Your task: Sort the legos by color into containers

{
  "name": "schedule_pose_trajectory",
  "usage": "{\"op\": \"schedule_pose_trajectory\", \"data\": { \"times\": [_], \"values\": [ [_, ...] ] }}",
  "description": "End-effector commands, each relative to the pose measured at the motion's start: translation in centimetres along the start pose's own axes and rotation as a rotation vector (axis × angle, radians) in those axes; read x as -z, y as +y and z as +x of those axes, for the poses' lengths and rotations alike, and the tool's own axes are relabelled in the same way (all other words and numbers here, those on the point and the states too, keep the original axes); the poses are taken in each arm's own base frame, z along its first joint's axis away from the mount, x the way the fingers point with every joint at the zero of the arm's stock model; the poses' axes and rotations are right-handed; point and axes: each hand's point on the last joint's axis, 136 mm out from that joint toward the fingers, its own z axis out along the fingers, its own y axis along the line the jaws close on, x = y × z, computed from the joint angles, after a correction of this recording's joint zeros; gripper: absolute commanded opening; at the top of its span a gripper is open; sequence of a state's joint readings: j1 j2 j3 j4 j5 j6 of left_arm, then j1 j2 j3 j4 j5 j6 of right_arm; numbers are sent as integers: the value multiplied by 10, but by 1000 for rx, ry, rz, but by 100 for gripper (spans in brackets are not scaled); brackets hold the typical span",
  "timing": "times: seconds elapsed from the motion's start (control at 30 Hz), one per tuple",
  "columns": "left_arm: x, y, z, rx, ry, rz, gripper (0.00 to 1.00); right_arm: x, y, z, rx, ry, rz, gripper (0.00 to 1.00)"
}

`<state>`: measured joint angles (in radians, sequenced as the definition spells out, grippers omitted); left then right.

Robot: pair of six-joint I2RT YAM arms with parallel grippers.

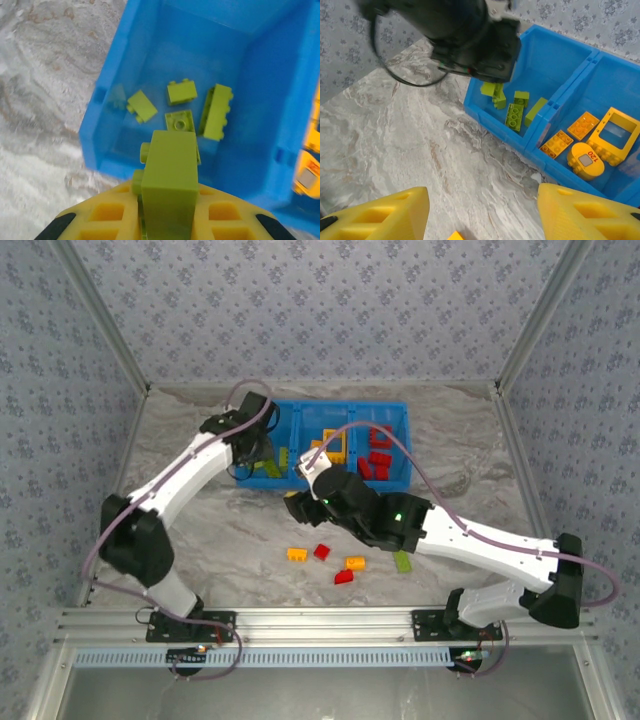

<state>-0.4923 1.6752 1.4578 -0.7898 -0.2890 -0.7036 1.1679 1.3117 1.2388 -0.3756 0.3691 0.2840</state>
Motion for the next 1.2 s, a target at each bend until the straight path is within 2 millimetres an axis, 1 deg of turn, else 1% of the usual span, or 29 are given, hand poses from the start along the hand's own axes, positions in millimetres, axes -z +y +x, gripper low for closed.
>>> {"op": "schedule_pose_trajectory", "data": {
  "times": [0.0, 0.07, 0.1, 0.2, 0.27, 0.37, 0.47, 0.57, 0.63, 0.7, 0.8, 0.87, 0.97, 1.03, 1.07, 1.1, 1.17],
  "values": [
    [-19, -27, -33, -58, -45, 73, 22, -3, 0, -17, -60, -88, 16, 62],
    [-42, -31, -40, -50, -23, 70, 23, -8, -2, -12, -65, -76, 41, 62],
    [-52, -36, -49, -38, -33, 86, 23, -11, -4, -9, -68, -70, 53, 63],
    [-75, -46, -63, -30, -28, 100, 23, -18, -6, -3, -63, -58, 84, 64],
    [-85, -53, -70, -44, -34, 103, 23, -22, -6, -1, -59, -53, 87, 64],
    [-97, -57, -79, -56, -45, 87, 24, -27, -4, 3, -50, -36, 85, 64],
    [-111, -58, -79, -59, -19, 72, 24, -28, -3, 3, -50, -32, 81, 64],
    [-123, -60, -71, -67, 8, 74, 26, -29, -3, 2, -52, -31, 75, 64],
    [-126, -61, -68, -65, 23, 82, 30, -30, -5, 4, -53, -21, 81, 64],
    [-125, -59, -59, -67, 60, 78, 39, -32, -7, 7, -56, -7, 91, 64],
    [-116, -59, -56, -74, 62, 88, 46, -35, -12, 16, -60, 21, 108, 64],
    [-106, -59, -56, -78, 52, 95, 47, -36, -14, 24, -59, 46, 115, 64],
    [-85, -57, -64, -69, 16, 117, 48, -34, -20, 37, -60, 93, 137, 64],
    [-64, -56, -72, -55, -16, 136, 48, -28, -26, 43, -60, 116, 151, 64],
    [-52, -56, -75, -46, -33, 147, 48, -26, -30, 50, -60, 135, 160, 64],
    [-36, -55, -80, -40, -57, 160, 49, -25, -36, 63, -56, 167, 169, 64],
    [-4, -54, -85, -31, -103, 188, 51, -22, -45, 80, -56, 217, 180, 64]
  ]
}}
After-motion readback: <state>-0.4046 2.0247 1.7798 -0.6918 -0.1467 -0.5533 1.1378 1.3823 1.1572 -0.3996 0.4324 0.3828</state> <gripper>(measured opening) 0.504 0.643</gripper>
